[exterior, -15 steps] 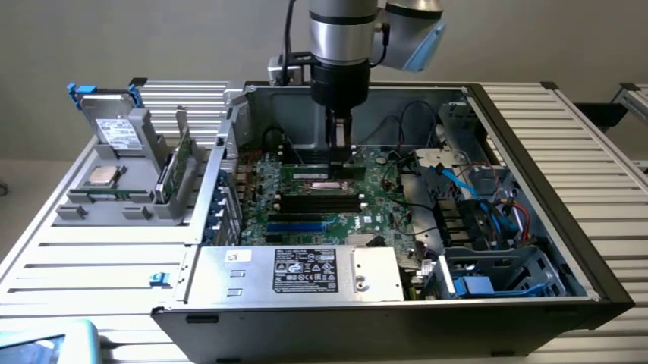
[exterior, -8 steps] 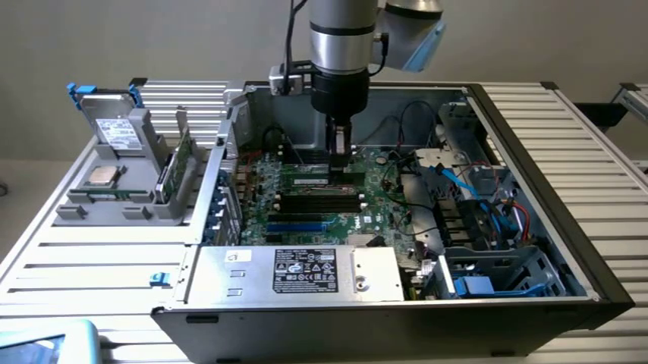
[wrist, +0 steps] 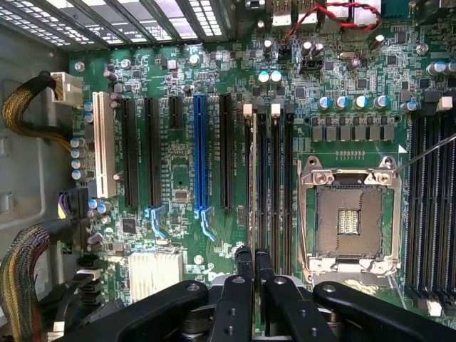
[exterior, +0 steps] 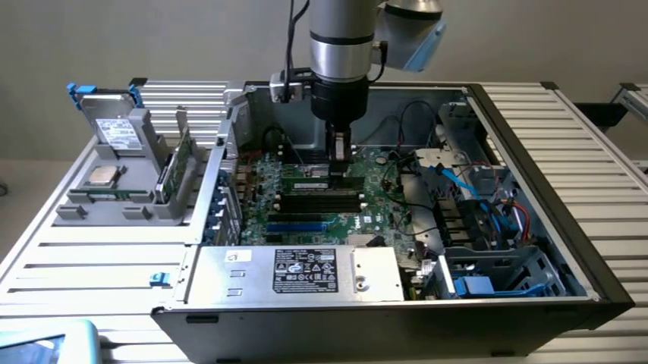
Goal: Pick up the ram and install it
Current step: 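Insert the ram into the slot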
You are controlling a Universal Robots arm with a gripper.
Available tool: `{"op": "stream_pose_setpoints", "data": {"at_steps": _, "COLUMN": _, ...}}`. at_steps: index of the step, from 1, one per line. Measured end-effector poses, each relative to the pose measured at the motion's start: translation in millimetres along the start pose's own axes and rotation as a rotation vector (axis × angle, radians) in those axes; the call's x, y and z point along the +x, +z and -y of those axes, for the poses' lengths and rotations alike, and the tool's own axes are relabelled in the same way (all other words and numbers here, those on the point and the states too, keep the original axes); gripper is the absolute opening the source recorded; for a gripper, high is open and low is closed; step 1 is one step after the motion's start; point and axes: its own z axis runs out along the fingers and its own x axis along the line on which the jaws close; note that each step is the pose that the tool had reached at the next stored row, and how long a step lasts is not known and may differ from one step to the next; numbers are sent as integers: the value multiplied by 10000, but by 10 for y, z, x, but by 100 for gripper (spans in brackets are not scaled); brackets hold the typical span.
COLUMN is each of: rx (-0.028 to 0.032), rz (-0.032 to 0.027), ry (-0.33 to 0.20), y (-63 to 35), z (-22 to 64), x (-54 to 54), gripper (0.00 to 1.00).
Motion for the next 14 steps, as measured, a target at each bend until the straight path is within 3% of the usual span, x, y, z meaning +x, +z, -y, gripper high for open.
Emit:
{"op": "stream_pose_setpoints", "data": {"at_steps": 2, "rx": 0, "rz": 2, "ry": 0, "y": 1, "z": 0, "x": -1, "gripper": 13}}
{"op": "stream_pose_setpoints", "data": {"at_steps": 3, "rx": 3, "rz": 36, "ry": 0, "y": 3, "z": 0, "x": 0, "gripper": 13}}
{"op": "stream_pose_setpoints", "data": {"at_steps": 5, "rx": 13, "rz": 176, "ry": 2, "y": 15, "z": -1, "x": 0, "gripper": 13}}
{"op": "stream_pose_setpoints", "data": {"at_steps": 8, "rx": 13, "rz": 187, "ry": 4, "y": 44, "z": -3, "x": -2, "gripper": 13}}
{"op": "stream_pose_setpoints", "data": {"at_steps": 10, "rx": 13, "rz": 144, "ry": 3, "y": 57, "z": -5, "x": -3, "gripper": 13}}
{"op": "stream_pose_setpoints", "data": {"at_steps": 14, "rx": 21, "rz": -177, "ry": -51, "y": 74, "z": -5, "x": -4, "gripper": 13}}
